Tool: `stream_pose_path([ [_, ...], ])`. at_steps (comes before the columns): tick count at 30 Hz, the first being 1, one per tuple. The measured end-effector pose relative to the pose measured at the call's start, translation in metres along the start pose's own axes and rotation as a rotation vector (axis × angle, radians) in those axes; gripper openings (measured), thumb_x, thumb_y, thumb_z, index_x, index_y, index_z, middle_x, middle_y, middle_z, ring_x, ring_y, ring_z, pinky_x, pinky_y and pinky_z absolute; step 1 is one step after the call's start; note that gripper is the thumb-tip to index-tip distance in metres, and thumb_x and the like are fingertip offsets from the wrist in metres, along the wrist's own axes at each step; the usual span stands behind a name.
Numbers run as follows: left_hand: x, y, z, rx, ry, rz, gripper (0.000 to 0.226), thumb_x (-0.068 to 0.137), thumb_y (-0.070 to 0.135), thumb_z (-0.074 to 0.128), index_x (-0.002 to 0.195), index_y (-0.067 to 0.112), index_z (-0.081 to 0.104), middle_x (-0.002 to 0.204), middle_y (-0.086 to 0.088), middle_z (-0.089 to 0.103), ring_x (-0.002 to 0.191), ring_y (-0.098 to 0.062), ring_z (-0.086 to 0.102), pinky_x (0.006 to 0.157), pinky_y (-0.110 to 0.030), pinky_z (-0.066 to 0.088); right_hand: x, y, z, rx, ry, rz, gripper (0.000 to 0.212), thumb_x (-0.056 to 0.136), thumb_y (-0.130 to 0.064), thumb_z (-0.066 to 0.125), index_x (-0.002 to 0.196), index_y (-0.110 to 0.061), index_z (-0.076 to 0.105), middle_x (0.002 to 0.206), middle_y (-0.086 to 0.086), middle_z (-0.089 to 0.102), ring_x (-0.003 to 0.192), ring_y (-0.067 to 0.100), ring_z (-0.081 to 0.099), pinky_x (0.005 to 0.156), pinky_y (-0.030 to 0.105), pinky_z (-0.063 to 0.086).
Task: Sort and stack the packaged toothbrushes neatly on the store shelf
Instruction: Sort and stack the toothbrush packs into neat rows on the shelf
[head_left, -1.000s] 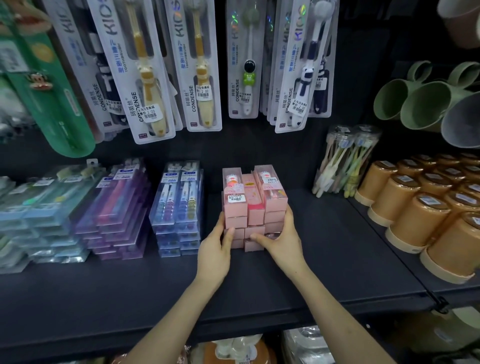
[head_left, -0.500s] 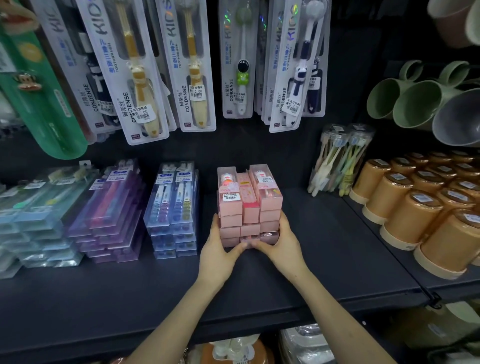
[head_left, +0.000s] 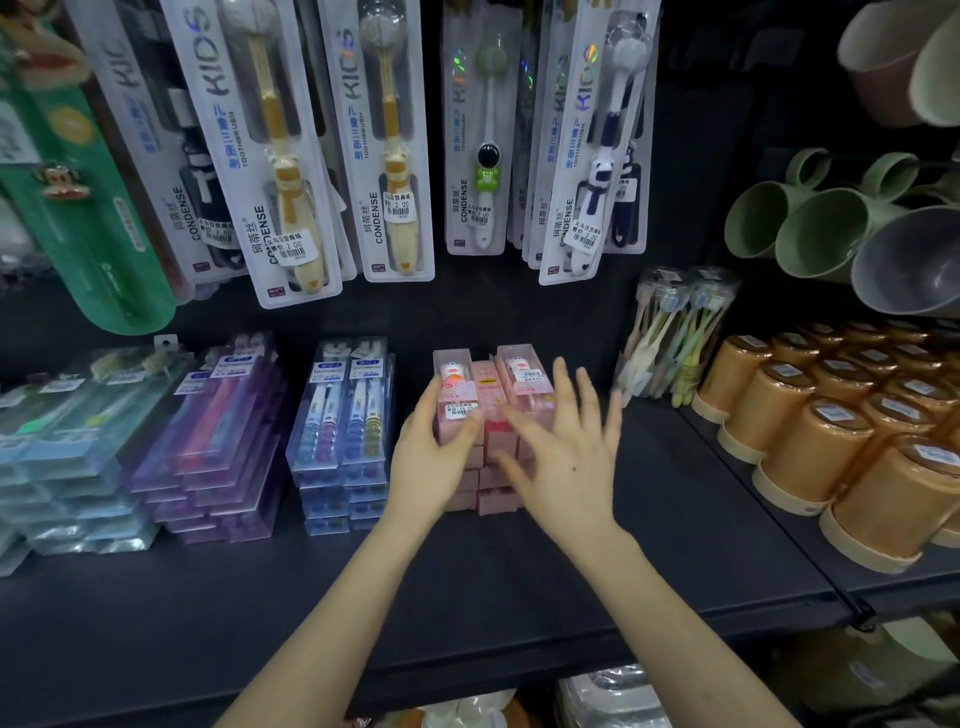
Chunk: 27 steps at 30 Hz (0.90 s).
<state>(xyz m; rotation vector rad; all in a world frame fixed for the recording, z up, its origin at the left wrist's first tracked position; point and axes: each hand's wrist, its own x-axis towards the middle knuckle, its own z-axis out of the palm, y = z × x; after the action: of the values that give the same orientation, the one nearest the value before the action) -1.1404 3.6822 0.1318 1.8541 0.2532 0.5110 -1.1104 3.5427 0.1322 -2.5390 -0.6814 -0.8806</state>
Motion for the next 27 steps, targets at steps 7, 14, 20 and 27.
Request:
stream_pose_path([
  [7, -0.001, -0.001, -0.004, -0.040, -0.047, -0.035, 0.061, 0.094, 0.039, 0.055, 0.148, 0.034, 0.028, 0.129, 0.029, 0.035, 0.121, 0.006, 0.032, 0.098, -0.019, 0.029, -0.023, 0.002, 0.001, -0.067, 0.035, -0.100, 0.037, 0.066, -0.034, 0.083, 0.101, -0.027, 0.073, 0.143, 0.018, 0.046, 0.134, 0.042, 0.038, 0.109, 0.064, 0.023],
  [14, -0.005, -0.001, -0.006, -0.046, -0.056, -0.038, 0.061, 0.095, 0.036, 0.054, 0.149, 0.030, 0.027, 0.144, 0.016, 0.041, 0.126, 0.000, 0.039, 0.099, -0.021, 0.033, -0.042, -0.018, -0.002, 0.250, 0.093, 0.256, 0.042, 0.077, -0.047, 0.075, 0.108, -0.020, 0.069, 0.086, -0.003, 0.067, 0.073, 0.018, 0.064, 0.060, 0.028, 0.048],
  [20, -0.004, 0.000, -0.007, -0.021, -0.058, -0.042, 0.061, 0.095, 0.036, 0.053, 0.150, 0.029, 0.027, 0.149, 0.011, 0.039, 0.133, -0.009, 0.038, 0.101, -0.022, 0.031, -0.042, -0.032, 0.001, 0.754, -0.132, 0.857, 0.045, 0.084, -0.062, 0.054, 0.104, -0.022, 0.055, 0.085, -0.010, 0.064, 0.081, 0.016, 0.069, 0.071, 0.035, 0.055],
  [27, -0.004, 0.002, -0.009, -0.023, -0.068, -0.044, 0.061, 0.096, 0.035, 0.053, 0.150, 0.027, 0.026, 0.149, 0.010, 0.038, 0.134, -0.009, 0.037, 0.099, -0.020, 0.030, -0.029, -0.035, -0.009, 1.267, -0.121, 1.116, 0.026, 0.086, -0.034, 0.069, 0.094, -0.010, 0.061, 0.086, 0.008, 0.070, 0.068, 0.017, 0.068, 0.060, 0.025, 0.058],
])
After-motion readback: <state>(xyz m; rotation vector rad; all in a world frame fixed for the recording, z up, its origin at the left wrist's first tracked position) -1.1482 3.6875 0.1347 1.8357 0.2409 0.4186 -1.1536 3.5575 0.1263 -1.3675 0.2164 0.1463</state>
